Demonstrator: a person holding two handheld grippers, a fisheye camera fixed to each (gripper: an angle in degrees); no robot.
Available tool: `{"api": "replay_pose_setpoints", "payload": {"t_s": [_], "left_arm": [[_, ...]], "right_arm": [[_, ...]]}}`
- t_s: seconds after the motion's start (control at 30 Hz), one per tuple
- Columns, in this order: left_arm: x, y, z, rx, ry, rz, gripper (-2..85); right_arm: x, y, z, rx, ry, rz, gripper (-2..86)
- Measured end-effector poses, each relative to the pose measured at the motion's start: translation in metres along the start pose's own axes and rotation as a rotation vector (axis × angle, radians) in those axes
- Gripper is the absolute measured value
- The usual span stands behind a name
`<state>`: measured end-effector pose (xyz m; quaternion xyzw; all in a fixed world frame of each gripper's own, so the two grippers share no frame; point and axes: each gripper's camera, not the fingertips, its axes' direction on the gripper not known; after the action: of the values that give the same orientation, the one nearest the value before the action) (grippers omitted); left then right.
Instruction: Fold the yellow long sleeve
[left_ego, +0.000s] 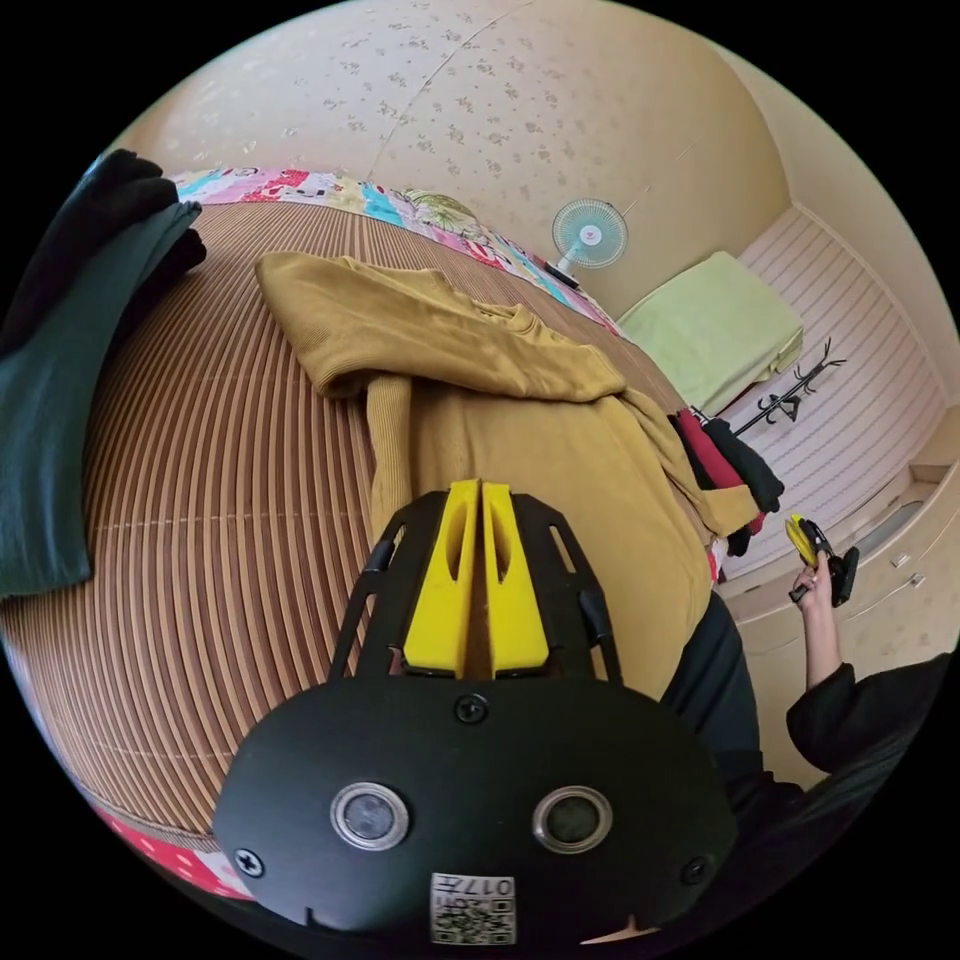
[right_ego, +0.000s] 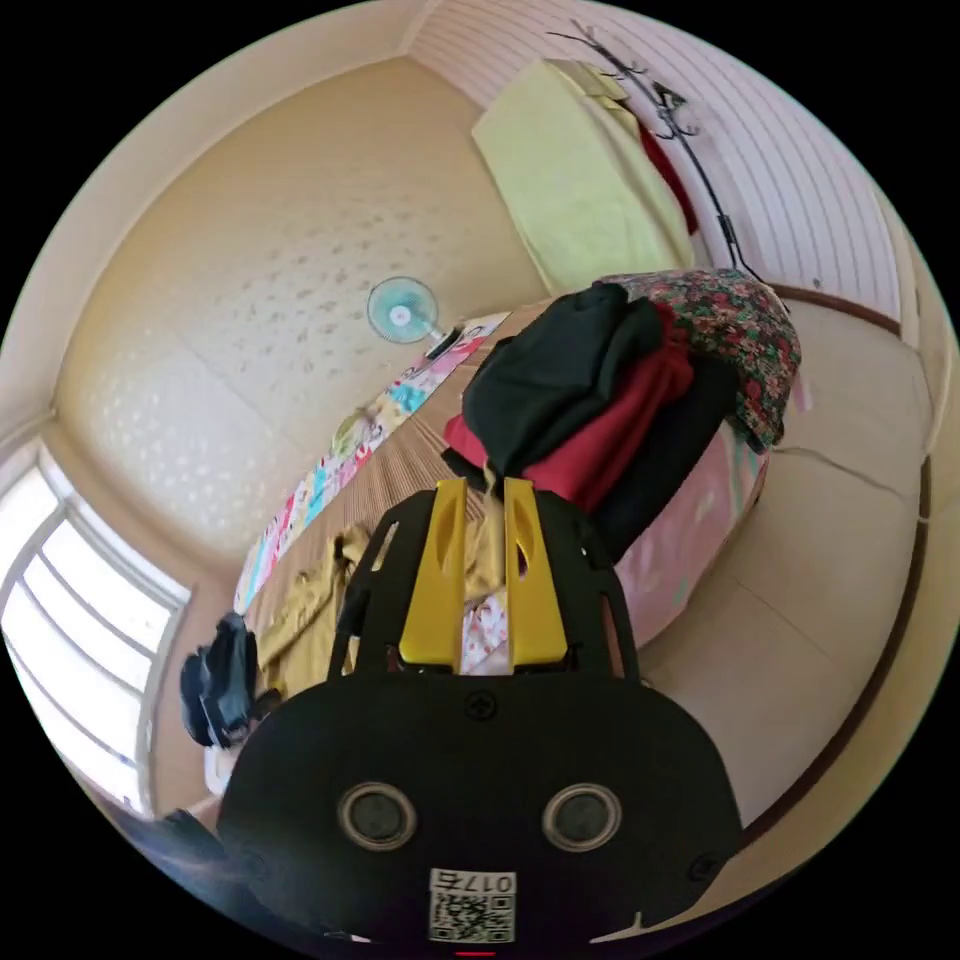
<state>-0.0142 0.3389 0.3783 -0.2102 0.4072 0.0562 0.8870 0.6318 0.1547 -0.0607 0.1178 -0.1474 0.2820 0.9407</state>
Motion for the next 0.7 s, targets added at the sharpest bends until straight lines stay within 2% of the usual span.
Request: {"api": "replay_pose_setpoints", "payload": {"t_s": [0.07, 0.13, 0.23, 0.37, 0.43, 0.57, 0.7], "left_arm": [[-0.001, 0.0, -0.002, 0.001, -0.018, 0.009, -1.0], [-0.002, 0.0, -0.005, 0.001, -0.042, 0.024, -1.0], [-0.007, -0.001, -0.009, 0.001, -0.048, 0.028, -1.0], [-0.013, -0.001, -0.013, 0.004, -0.046, 0.029, -1.0], [-0.015, -0.001, -0.014, 0.004, -0.047, 0.035, -1.0], [-0.018, -0.001, -0.016, 0.006, -0.05, 0.037, -1.0], [-0.023, -0.002, -0.018, 0.005, -0.042, 0.032, -1.0]], "right_arm": [[0.003, 0.028, 0.019, -0.085, 0.049, -0.016, 9.7], [0.027, 0.062, 0.039, -0.142, 0.016, 0.098, 12.3], [0.056, 0.082, 0.046, -0.063, -0.17, 0.225, 12.8], [0.06, 0.069, 0.048, 0.037, -0.131, 0.291, 12.4], [0.051, 0.046, 0.062, 0.023, -0.03, 0.263, 11.8], [0.037, 0.015, 0.1, -0.107, -0.038, 0.25, 6.4], [-0.066, -0.028, 0.05, 0.064, -0.068, -0.112, 3.5]]}}
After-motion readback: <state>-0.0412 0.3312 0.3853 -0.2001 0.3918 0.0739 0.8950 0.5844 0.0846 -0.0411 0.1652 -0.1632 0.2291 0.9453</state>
